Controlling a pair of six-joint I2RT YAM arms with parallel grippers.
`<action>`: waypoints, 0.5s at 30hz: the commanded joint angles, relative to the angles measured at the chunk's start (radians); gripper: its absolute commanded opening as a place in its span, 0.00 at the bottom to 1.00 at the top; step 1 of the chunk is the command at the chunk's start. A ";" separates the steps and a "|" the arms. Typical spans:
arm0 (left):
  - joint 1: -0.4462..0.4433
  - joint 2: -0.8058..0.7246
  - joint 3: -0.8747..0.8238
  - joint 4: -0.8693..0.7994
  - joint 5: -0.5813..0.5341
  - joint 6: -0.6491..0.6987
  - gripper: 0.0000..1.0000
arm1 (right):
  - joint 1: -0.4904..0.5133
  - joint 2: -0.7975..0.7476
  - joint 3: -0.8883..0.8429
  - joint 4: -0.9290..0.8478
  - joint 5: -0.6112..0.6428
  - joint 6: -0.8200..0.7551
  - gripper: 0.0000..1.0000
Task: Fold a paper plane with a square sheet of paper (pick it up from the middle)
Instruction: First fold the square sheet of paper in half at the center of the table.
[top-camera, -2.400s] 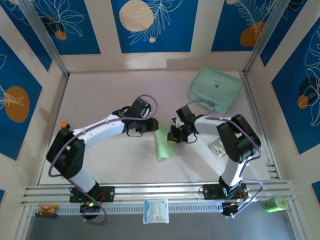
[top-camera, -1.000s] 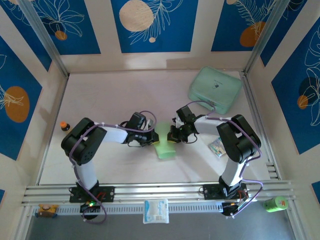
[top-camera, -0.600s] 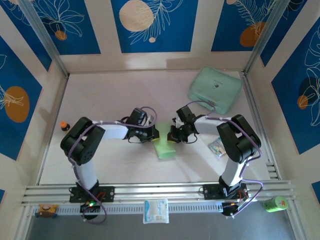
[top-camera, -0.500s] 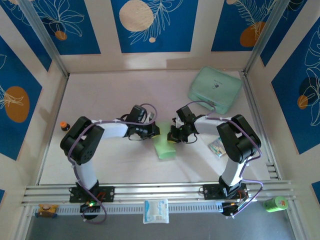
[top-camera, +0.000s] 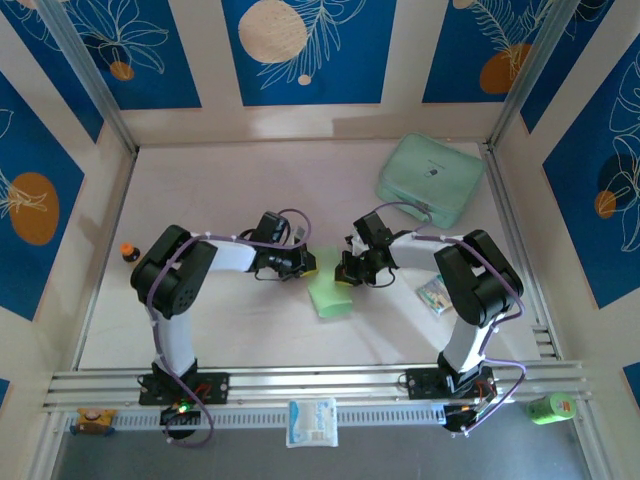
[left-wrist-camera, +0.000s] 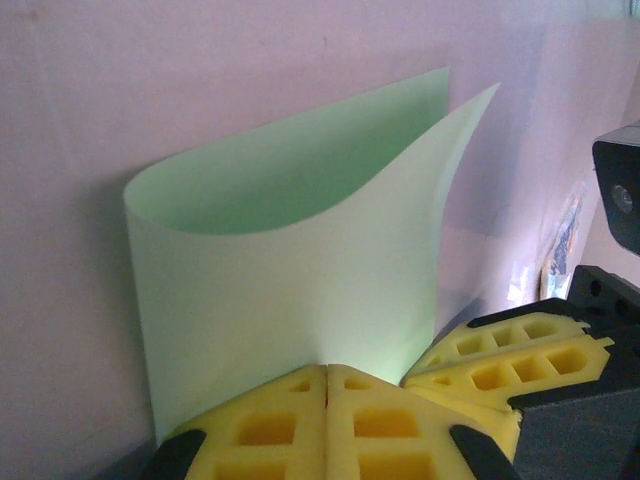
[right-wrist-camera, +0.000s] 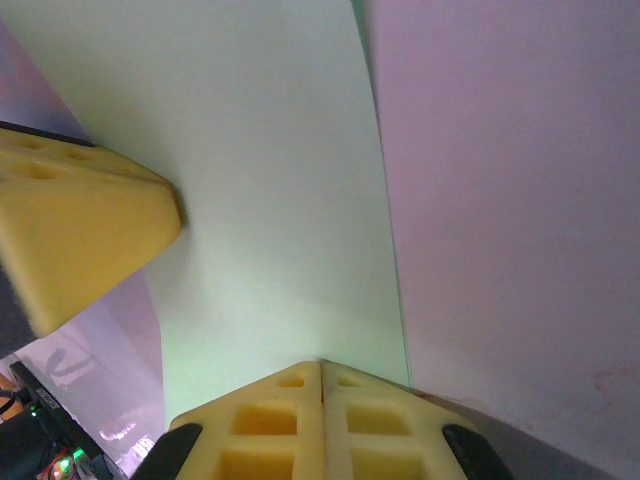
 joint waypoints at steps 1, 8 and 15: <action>0.021 -0.005 0.028 -0.047 0.010 0.020 0.00 | -0.021 0.036 -0.050 -0.101 0.140 0.009 0.00; 0.041 0.039 0.096 -0.082 0.029 0.050 0.02 | -0.023 0.036 -0.052 -0.098 0.137 0.009 0.00; 0.055 0.085 0.071 -0.084 -0.004 0.057 0.00 | -0.023 0.036 -0.055 -0.096 0.136 0.009 0.00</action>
